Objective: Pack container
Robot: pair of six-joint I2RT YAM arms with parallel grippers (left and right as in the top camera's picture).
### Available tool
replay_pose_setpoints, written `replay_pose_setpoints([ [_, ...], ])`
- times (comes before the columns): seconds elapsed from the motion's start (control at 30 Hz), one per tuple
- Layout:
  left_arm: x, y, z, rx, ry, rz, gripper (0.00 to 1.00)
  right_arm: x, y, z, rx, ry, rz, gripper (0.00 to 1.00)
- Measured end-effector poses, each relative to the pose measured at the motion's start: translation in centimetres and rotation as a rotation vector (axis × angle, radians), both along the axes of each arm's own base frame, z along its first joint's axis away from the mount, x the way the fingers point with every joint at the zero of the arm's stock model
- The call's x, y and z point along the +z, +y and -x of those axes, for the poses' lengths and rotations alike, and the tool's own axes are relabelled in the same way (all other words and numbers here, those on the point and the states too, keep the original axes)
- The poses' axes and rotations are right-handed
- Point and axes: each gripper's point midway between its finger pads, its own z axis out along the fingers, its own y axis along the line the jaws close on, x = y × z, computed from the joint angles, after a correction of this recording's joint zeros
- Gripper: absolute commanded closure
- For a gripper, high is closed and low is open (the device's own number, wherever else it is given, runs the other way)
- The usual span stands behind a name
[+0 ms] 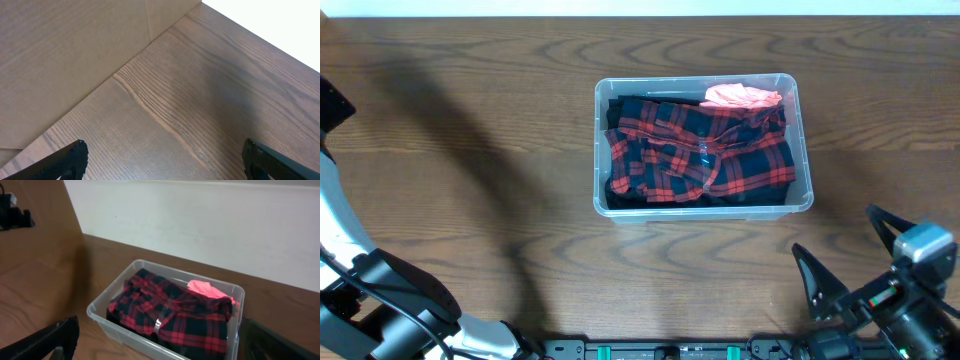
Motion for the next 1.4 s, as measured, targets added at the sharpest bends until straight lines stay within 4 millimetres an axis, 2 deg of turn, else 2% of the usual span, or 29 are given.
replay_pose_setpoints([
  [0.3, 0.0, 0.0, 0.0, 0.0, 0.0, 0.0, 0.02, -6.2, 0.1, -3.6, -0.039, 0.074, 0.046, 0.01],
  [0.63, 0.0, 0.0, 0.0, 0.0, 0.0, 0.0, 0.02, -10.1, 0.5, -6.2, -0.049, -0.073, 0.02, 0.01],
  [0.93, 0.0, 0.0, 0.0, 0.0, 0.0, 0.0, 0.02, -12.7, 0.9, -7.8, -0.054, -0.159, -0.001, 0.01],
  [1.4, 0.0, 0.0, 0.0, 0.0, 0.0, 0.0, 0.02, -14.7, 1.0, -8.2, -0.056, -0.279, -0.032, 0.01],
])
